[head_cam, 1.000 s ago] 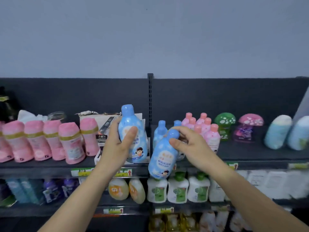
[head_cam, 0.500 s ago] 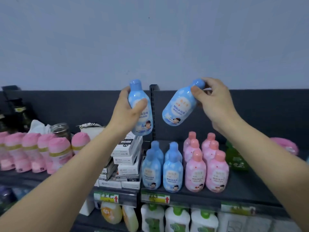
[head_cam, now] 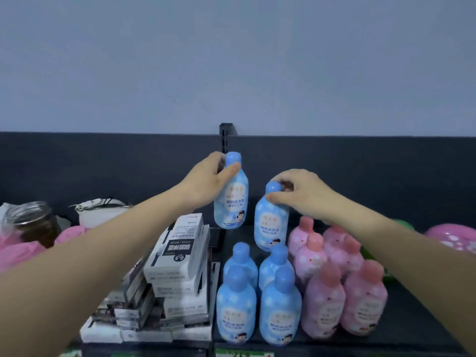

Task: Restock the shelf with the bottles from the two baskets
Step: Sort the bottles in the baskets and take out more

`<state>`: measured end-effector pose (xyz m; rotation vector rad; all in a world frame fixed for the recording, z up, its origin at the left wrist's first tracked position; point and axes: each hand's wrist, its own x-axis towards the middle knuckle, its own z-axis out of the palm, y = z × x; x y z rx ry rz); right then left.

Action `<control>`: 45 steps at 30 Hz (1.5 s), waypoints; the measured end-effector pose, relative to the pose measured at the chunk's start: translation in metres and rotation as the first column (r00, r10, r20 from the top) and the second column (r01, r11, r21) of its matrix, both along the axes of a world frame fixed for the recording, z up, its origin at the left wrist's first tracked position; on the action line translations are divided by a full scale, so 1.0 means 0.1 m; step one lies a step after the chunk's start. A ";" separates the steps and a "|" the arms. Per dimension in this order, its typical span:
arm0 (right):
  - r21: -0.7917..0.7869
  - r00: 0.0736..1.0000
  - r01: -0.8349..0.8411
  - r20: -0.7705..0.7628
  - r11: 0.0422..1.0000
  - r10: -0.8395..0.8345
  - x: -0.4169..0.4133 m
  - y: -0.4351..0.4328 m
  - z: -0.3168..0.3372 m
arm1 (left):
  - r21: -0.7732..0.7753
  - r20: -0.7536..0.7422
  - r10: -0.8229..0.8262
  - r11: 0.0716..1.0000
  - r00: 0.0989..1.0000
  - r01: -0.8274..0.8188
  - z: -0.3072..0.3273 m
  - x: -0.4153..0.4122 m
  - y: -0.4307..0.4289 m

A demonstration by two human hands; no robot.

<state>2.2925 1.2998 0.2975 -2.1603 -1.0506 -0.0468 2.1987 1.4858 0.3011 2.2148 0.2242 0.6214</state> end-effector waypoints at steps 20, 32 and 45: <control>-0.542 0.999 0.044 0.047 0.840 -0.021 0.40 0.22 -0.39 | -0.020 -0.492 -0.213 0.972 0.844 0.234 -0.45 0.43 0.14; -0.509 0.998 -0.067 -0.020 0.858 0.066 0.52 0.21 -0.41 | -0.075 -0.596 -0.200 0.978 0.778 0.193 -0.56 0.40 0.14; -0.589 0.977 -0.173 -0.003 0.789 0.212 0.25 0.05 -0.35 | 0.052 -0.612 -0.198 0.956 0.766 0.288 -0.54 0.21 0.09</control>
